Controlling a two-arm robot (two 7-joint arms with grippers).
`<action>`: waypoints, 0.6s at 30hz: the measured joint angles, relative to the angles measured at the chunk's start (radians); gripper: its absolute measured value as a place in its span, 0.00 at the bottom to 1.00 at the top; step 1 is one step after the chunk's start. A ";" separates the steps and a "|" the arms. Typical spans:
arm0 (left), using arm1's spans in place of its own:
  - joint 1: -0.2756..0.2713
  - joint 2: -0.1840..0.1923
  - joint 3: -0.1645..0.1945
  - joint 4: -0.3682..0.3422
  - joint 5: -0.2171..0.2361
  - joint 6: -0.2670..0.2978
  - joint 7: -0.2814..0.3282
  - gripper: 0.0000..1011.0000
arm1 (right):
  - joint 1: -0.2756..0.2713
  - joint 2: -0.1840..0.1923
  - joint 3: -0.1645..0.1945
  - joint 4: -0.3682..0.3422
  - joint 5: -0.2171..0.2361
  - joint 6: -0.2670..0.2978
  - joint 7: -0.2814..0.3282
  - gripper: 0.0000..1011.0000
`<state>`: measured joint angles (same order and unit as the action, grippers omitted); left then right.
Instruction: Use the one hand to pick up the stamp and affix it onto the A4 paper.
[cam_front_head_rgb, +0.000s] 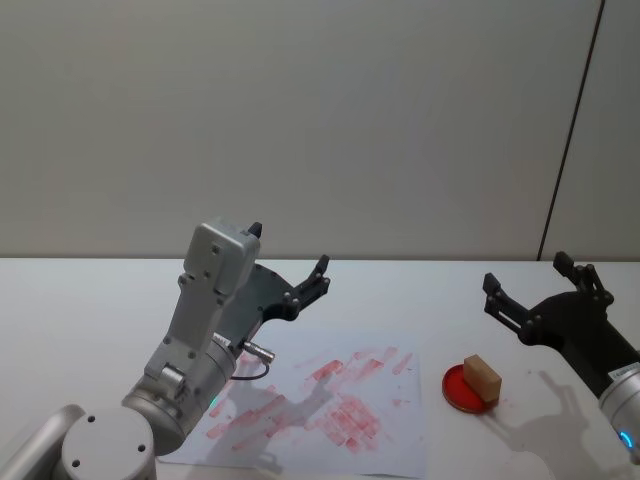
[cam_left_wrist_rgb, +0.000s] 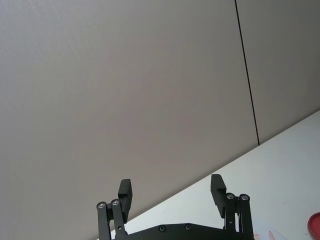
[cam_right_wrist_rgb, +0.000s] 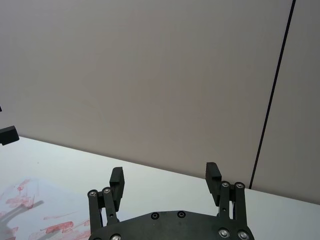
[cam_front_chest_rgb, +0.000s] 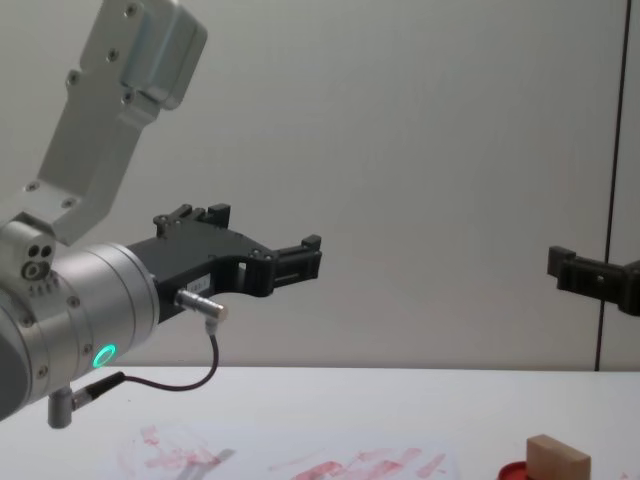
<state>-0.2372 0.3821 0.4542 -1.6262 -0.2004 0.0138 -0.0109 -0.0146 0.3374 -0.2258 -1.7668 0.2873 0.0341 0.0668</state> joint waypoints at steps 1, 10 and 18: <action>0.000 0.000 0.000 0.000 0.000 0.000 0.000 0.99 | 0.000 0.000 0.000 0.000 0.000 0.000 0.000 0.99; 0.000 0.000 0.000 0.000 0.000 0.000 0.000 0.99 | 0.000 0.000 0.000 0.000 0.000 0.000 0.000 0.99; 0.000 0.000 0.000 0.000 0.000 0.000 0.000 0.99 | 0.000 0.000 0.000 0.000 0.000 0.000 0.000 0.99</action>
<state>-0.2372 0.3821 0.4542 -1.6262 -0.2004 0.0139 -0.0109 -0.0146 0.3375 -0.2258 -1.7668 0.2873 0.0341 0.0668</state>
